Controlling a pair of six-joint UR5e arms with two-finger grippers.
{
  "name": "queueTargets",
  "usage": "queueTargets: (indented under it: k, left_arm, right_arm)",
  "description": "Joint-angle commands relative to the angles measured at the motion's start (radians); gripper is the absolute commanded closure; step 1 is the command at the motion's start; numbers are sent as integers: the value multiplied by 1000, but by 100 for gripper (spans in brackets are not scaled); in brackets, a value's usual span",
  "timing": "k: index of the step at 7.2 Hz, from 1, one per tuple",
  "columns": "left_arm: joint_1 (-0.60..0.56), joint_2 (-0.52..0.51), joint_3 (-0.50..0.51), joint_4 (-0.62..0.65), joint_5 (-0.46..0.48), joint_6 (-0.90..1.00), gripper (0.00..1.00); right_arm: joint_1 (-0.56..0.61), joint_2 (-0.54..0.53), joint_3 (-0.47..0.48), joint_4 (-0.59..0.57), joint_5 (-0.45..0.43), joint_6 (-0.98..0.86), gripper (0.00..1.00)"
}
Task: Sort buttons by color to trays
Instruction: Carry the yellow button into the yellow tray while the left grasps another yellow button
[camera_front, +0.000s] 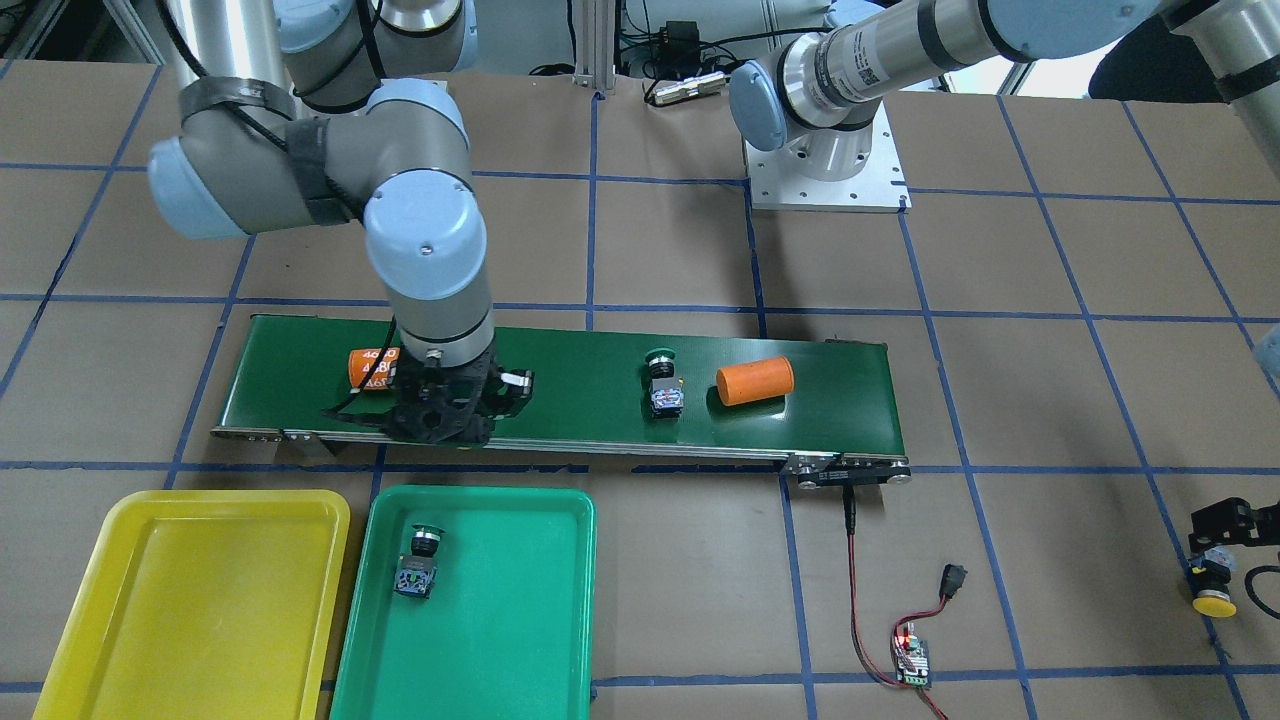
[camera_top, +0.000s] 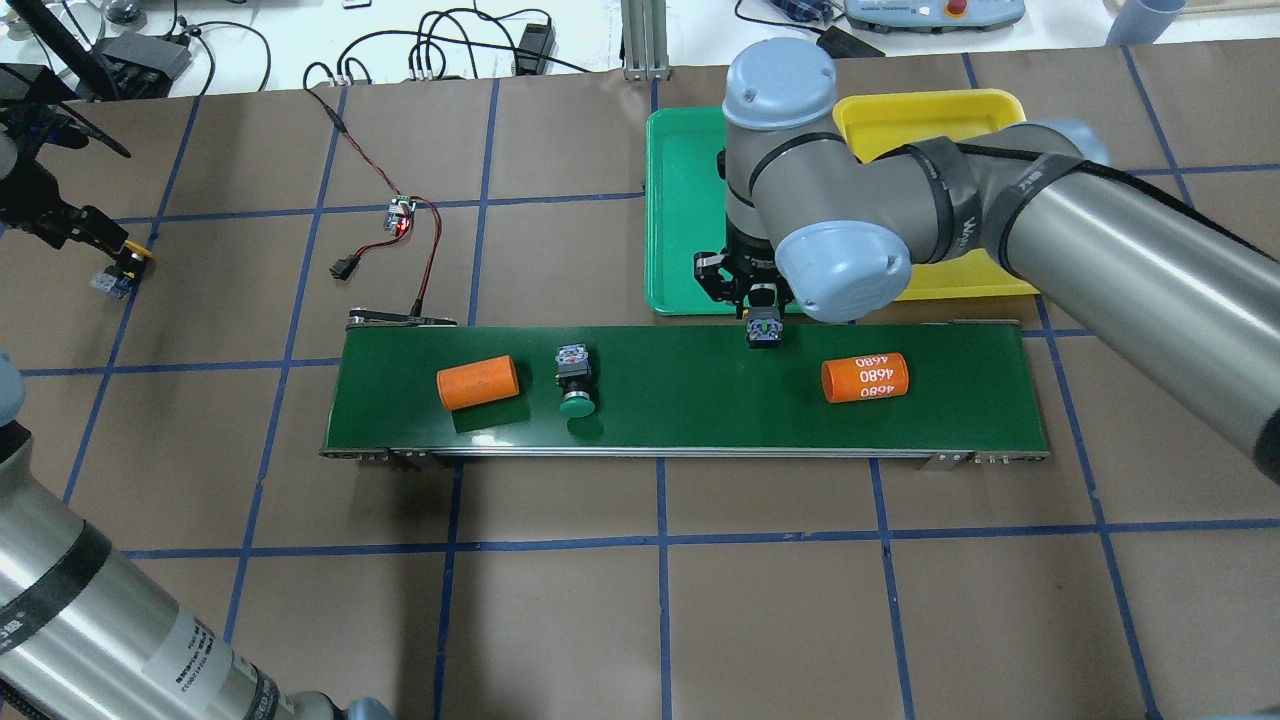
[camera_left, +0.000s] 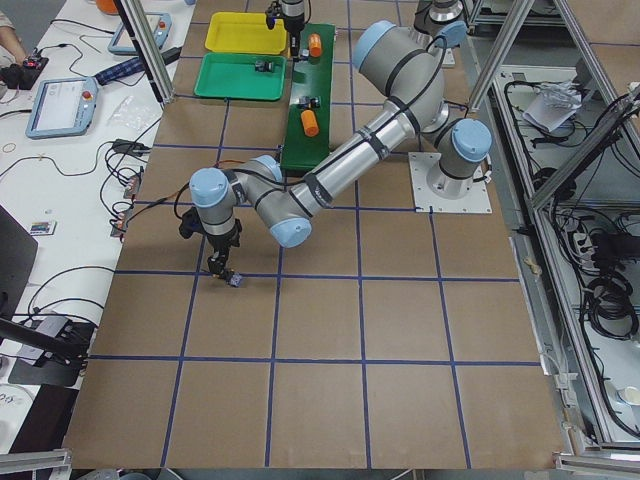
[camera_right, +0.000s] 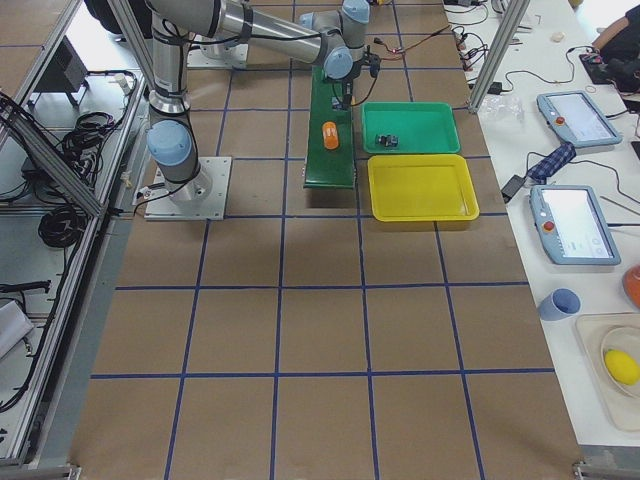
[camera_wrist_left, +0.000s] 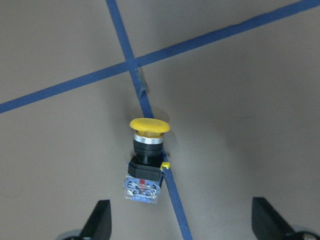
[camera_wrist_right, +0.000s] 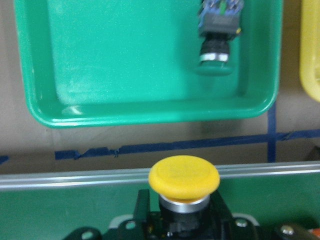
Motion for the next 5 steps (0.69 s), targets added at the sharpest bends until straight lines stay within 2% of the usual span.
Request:
queueTargets:
  k: [1,2,3,4,5]
  left_arm:
    - [13,-70,8,-3,-4,-4,0]
    - [20,-85,19,7,-3,5,0]
    - [26,-88,21,4,-3,8,32]
    - [27,-89,27,-3,0,10,94]
    - [23,-85,25,-4,-3,7,100]
  right_arm:
    - [-184,46,-81,-35,-5,-202,100]
    - [-262,82,-104,-99,-10,-316,100]
    - [-344,102,-110,-104,-7,-411,100]
    - [-396,113,-110,-111,-5,-482,100]
    - [-412,142,-110,-121,-8,-509,100]
